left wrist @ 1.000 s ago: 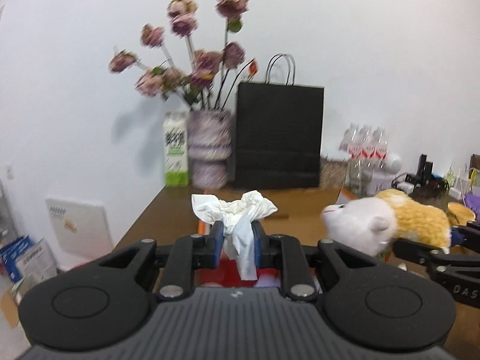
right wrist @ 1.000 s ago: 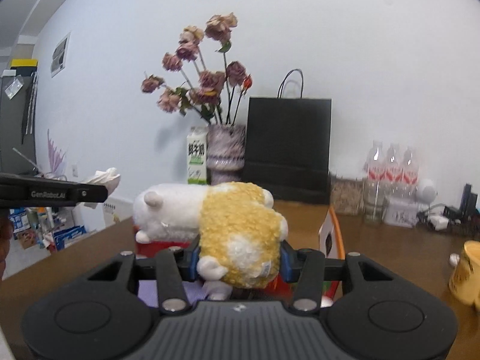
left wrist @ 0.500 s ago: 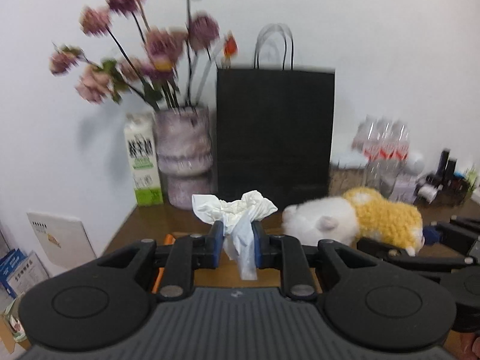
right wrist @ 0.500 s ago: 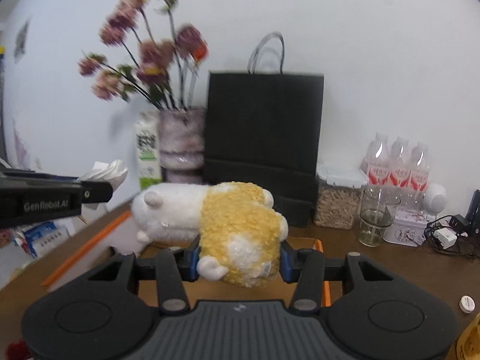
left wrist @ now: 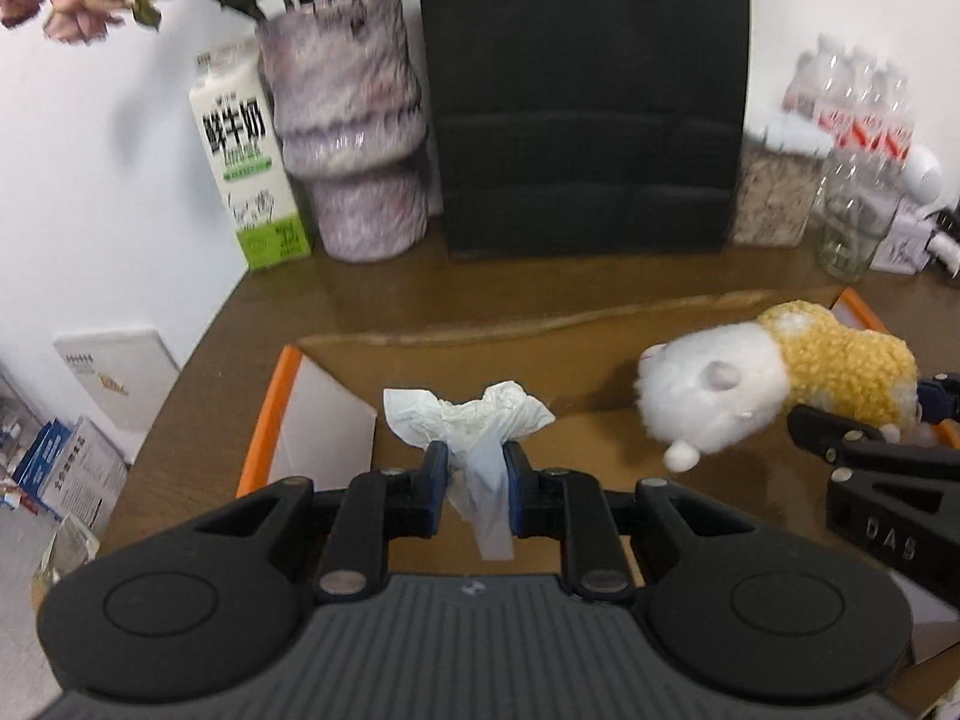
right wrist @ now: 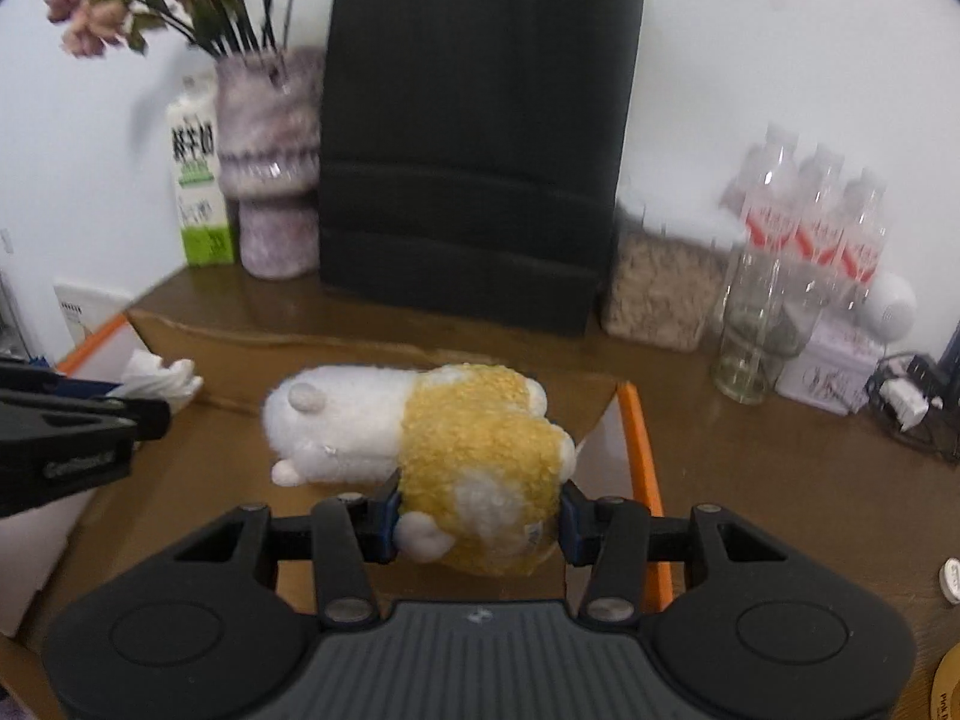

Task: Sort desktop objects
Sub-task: 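Carry the tissue and plush toy into the cardboard box and open both grippers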

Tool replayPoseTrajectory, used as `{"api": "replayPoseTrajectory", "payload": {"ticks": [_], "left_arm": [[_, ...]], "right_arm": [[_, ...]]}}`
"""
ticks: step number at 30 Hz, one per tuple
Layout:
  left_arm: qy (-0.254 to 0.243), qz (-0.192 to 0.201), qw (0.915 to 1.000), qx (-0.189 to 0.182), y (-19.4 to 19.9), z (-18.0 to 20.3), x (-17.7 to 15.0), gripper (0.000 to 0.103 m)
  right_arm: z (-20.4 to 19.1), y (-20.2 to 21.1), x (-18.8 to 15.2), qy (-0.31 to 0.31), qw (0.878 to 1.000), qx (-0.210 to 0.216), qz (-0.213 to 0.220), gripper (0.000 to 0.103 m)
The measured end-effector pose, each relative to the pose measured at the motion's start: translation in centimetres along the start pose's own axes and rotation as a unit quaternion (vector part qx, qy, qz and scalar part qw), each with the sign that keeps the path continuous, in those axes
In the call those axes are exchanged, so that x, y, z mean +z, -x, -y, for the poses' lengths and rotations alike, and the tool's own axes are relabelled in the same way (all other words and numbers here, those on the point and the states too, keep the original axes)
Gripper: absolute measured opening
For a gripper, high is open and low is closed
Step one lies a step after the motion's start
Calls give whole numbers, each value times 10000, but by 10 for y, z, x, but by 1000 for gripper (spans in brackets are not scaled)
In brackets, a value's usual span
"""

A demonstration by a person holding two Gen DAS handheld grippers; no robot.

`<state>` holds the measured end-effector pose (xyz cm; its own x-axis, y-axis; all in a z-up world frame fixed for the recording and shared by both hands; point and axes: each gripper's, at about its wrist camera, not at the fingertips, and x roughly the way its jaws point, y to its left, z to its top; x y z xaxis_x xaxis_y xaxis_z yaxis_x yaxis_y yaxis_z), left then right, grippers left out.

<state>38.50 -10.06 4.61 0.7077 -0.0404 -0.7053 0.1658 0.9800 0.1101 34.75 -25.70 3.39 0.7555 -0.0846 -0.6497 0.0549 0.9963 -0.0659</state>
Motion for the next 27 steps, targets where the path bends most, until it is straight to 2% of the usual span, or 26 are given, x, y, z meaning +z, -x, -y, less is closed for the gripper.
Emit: {"api": "replayPoseTrajectory", "payload": {"ticks": [5,8,10,11,12,13,14,15,16,17,19,27], "left_arm": [[-73,-315,9994,129,-18,-1,-6,20],[67,-500,9987,113,-26,-6,-8,21],[149,-483,9987,105,-25,-9,-7,36],[156,-438,9988,130,-24,-10,-7,40],[144,-379,9990,165,-21,-11,-7,51],[123,-318,9993,179,-19,-11,-7,61],[107,-244,9995,174,-16,-11,-7,68],[90,-149,9997,168,-12,-11,-7,81],[78,-61,9998,164,-9,-11,-7,88],[69,62,9998,155,-5,-12,-7,91],[62,302,9995,109,5,-14,-6,103],[216,939,9953,-16,49,-24,-7,103]], "right_arm": [[0,-14,1,2,9995,-15,-302,47],[-1,-19,1,28,9989,-101,-453,49],[-2,-18,2,-5,9989,-125,-448,53],[-2,-18,1,-28,9989,-126,-454,60],[-2,-17,1,-51,9987,-134,-481,71],[0,-17,2,-81,9987,-120,-491,77],[0,-14,1,-95,9989,-104,-456,88],[0,-12,1,-73,9991,-101,-412,91],[0,-9,1,-34,9993,-108,-366,91],[0,-6,1,4,9994,-117,-340,92],[0,0,0,34,9995,-80,-311,98],[3,41,-2,95,9999,77,74,102]]}}
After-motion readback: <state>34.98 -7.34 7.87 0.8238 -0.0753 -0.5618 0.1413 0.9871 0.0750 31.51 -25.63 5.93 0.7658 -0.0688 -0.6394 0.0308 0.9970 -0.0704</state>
